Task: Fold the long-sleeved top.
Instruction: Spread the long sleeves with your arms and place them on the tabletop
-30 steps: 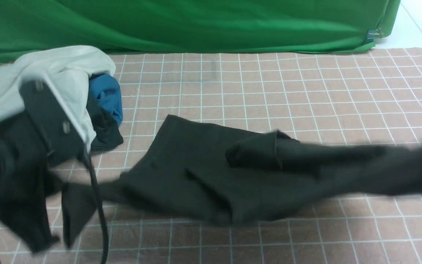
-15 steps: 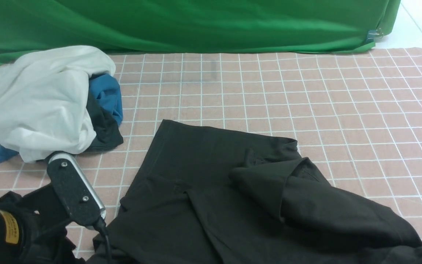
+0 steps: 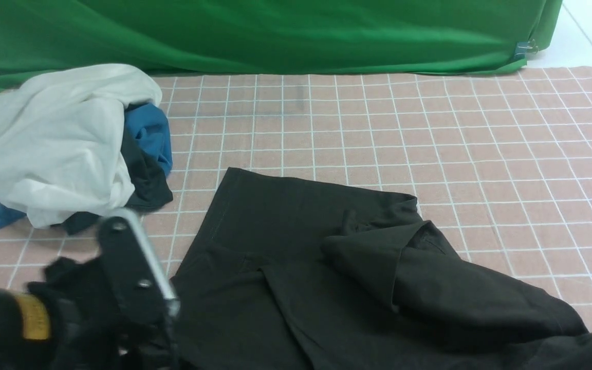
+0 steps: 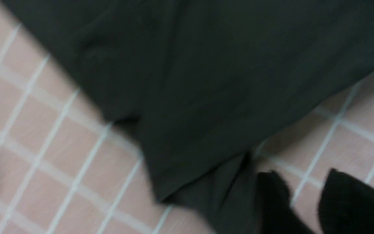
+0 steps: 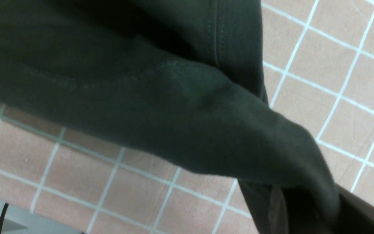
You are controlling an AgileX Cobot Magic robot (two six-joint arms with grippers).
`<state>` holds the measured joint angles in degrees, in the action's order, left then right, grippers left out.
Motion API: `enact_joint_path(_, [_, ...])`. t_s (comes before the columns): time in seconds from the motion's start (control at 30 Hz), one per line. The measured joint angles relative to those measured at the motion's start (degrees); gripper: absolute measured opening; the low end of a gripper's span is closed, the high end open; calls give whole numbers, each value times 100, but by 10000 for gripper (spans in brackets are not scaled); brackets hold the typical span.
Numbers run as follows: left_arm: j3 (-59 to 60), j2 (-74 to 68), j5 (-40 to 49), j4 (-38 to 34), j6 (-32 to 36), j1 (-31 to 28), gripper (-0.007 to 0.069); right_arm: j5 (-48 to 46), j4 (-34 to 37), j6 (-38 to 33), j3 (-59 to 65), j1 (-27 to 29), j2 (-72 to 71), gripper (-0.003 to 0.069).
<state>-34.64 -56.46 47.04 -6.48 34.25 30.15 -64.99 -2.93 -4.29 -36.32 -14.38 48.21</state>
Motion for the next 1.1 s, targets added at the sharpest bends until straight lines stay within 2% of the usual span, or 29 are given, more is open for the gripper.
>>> enact_joint_path(0.07, [-91, -353, -13, -68, 0, 13, 122, 31, 0, 0, 0, 0, 0, 84])
enact_joint_path(0.13, [-263, -733, -45, -103, 91, 22, 92, 55, 0, 0, 0, 0, 0, 84])
enact_joint_path(0.23, [-418, -1189, -145, -181, 712, 155, 100, 99, 0, 0, 0, 0, 0, 85])
enact_joint_path(0.27, [-440, -1335, -178, -233, 1133, 293, 139, 130, 0, 0, 0, 0, 0, 85])
enact_joint_path(0.37, [-440, -1495, -308, -280, 1842, 571, 239, 188, 0, 0, 0, 0, 0, 85])
enact_joint_path(0.4, [-440, -1533, -444, -280, 2087, 713, 302, 219, 0, 0, 0, 0, 0, 86])
enact_joint_path(0.47, [-446, -1588, -710, -286, 2285, 830, 402, 231, 0, 0, 0, 0, 0, 86])
enact_joint_path(0.5, [-446, -1595, -738, -286, 2297, 853, 413, 231, 0, 0, 0, 0, 0, 86])
enact_joint_path(0.53, [-446, -1659, -940, -298, 2441, 903, 505, 232, 0, 0, 0, 0, 0, 87])
enact_joint_path(0.63, [-400, -1785, -1049, -320, 2913, 915, 606, 254, 0, 0, 0, 0, 0, 87])
enact_joint_path(0.7, [-249, -1838, -1129, -342, 3296, 915, 633, 303, 5, 0, 0, 0, 0, 87])
enact_joint_path(0.8, [35, -1855, -1249, -242, 3787, 915, 635, 387, 5, -15, 4, 0, 0, 87])
enact_joint_path(0.9, [293, -1855, -1628, 123, 3914, 915, 611, 413, 5, -20, 4, 0, 0, 88])
enact_joint_path(0.97, [417, -1866, -1905, 356, 3867, 915, 584, 418, 5, -22, 4, 0, 0, 90])
enact_joint_path(1.1, [597, -1970, -2663, 751, 3254, 915, 470, 437, 9, -27, 4, 0, 0, 92])
